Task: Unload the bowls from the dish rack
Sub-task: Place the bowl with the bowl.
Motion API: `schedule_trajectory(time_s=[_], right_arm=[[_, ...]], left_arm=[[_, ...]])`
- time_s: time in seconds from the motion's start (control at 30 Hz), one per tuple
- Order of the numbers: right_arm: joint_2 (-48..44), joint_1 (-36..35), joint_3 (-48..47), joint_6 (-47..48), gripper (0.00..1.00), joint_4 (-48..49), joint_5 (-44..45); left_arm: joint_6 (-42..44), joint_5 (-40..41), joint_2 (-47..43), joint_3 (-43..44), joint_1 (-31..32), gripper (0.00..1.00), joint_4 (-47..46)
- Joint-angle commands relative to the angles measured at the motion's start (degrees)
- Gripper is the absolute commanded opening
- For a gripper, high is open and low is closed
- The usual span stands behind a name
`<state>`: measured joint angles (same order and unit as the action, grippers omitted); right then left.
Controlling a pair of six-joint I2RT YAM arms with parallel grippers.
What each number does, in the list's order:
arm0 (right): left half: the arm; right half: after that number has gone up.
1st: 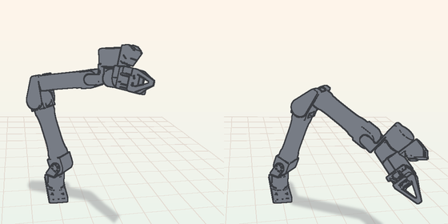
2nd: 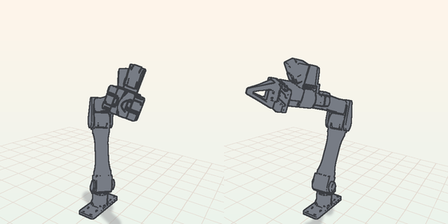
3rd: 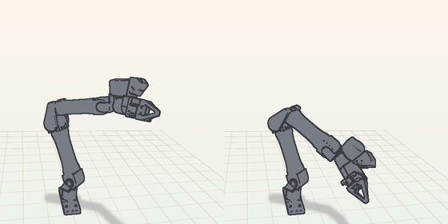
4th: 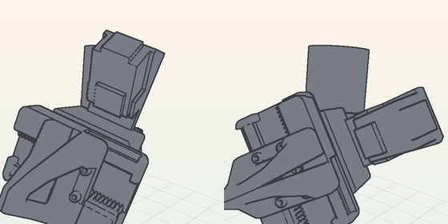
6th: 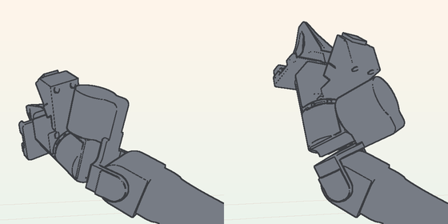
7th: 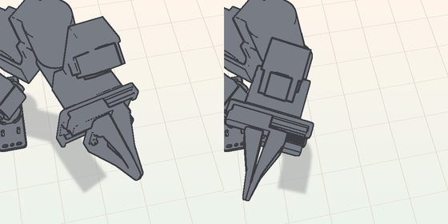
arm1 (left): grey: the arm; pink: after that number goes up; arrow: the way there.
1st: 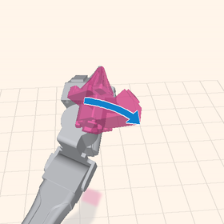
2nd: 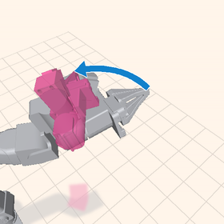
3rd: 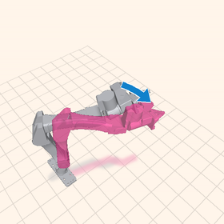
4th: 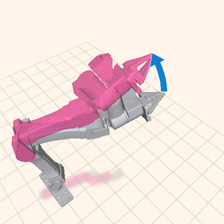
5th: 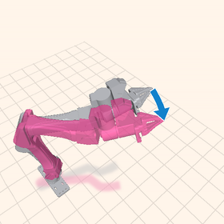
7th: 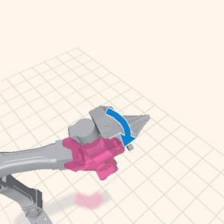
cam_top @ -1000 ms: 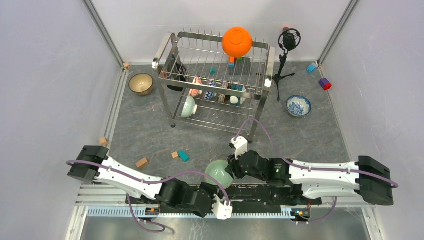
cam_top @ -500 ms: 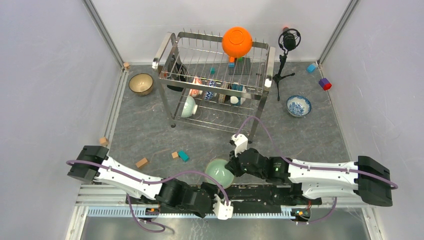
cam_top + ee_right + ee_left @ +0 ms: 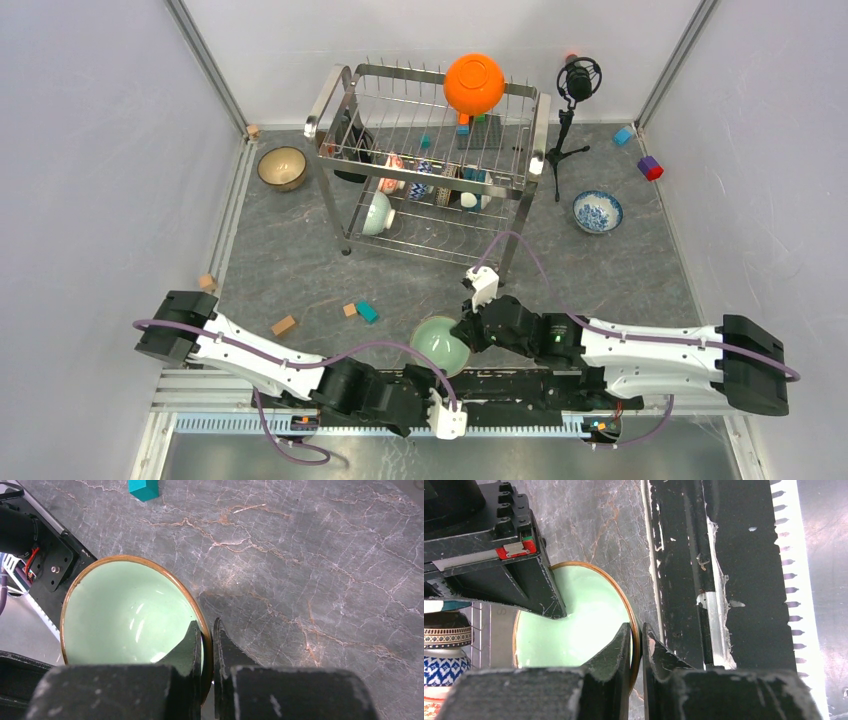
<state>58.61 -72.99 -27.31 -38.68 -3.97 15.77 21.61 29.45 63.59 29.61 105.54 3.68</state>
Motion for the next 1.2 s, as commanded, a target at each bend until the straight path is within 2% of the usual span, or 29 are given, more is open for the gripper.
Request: schedule_trajectory(time_s=[0.0,0.13,0.37,0.4,0.43,0.47,0.7,0.87,1.03,1.17], right_arm=[[-2.3,-0.1,-0.3,0.2,0.0,0.5,0.7],[-2.8,-0.1,-0.2,0.1,0.0,0.5,0.7],[-4.4,-0.1,0.0,0.0,0.0,0.3,0.6],[-5.0,-0.1,0.0,0.1,0.0,-0.1,0.8],[-5.5,-0.1,-0.1,0.1,0.0,-0.6,1.0],[-6.1,-0.1,-0.2,0.4,0.0,-1.0,1.3],[-9.5,-0.1,-2.1,2.9,0.0,-5.7,2.5],[-13.6,-0.1,-4.0,8.7,0.0,-16.3,5.0],[-19.3,-0.1,-6.1,11.2,0.0,-30.7,13.4],[-18.8,0.4,-7.9,10.2,0.0,-38.4,22.5]], left_arm=[[1.2,5.1,-1.3,-0.3,0.2,0.2,-6.0],[0.7,6.0,-0.7,-0.2,0.2,0.37,-5.9],[-0.9,7.6,-0.3,-0.4,0.3,0.57,-6.1],[-1.1,8.2,-0.6,-0.5,0.3,0.62,-6.0],[-1.7,8.6,-1.1,-0.7,0.4,0.84,-6.1],[-2.2,8.3,-2.2,-1.2,0.4,0.99,-6.4],[-4.6,7.2,-13.8,-4.4,0.4,1.0,-7.9],[-8.1,7.3,-20.8,-4.7,0.4,1.0,-6.1],[-11.4,9.7,-25.2,-8.5,0.4,1.0,-11.2],[-13.1,15.7,-24.6,-11.6,0.4,1.0,-17.6]])
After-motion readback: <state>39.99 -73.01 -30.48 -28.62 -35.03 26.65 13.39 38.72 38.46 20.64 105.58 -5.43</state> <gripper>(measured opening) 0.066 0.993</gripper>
